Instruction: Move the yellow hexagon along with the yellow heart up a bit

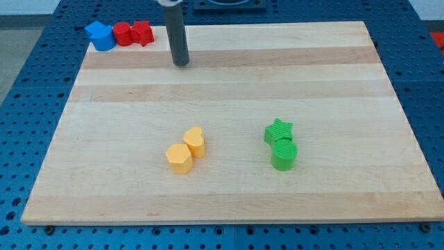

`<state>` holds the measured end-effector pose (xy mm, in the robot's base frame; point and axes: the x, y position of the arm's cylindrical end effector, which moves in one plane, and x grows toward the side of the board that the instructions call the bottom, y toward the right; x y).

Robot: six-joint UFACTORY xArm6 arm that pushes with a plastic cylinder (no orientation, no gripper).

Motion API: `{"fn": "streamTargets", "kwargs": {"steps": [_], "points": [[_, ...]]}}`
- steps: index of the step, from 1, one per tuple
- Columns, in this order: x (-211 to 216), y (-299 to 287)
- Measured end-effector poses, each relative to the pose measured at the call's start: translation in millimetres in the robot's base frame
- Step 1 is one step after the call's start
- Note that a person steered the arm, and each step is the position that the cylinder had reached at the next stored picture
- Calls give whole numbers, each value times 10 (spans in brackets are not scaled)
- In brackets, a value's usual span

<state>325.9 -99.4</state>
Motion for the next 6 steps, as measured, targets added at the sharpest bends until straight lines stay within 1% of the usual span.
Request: {"fn": "streamTargets", "kwargs": {"steps": [2, 4, 5, 6], "points": [[888, 5], [1956, -477], [2519, -239], [2351, 156]]}}
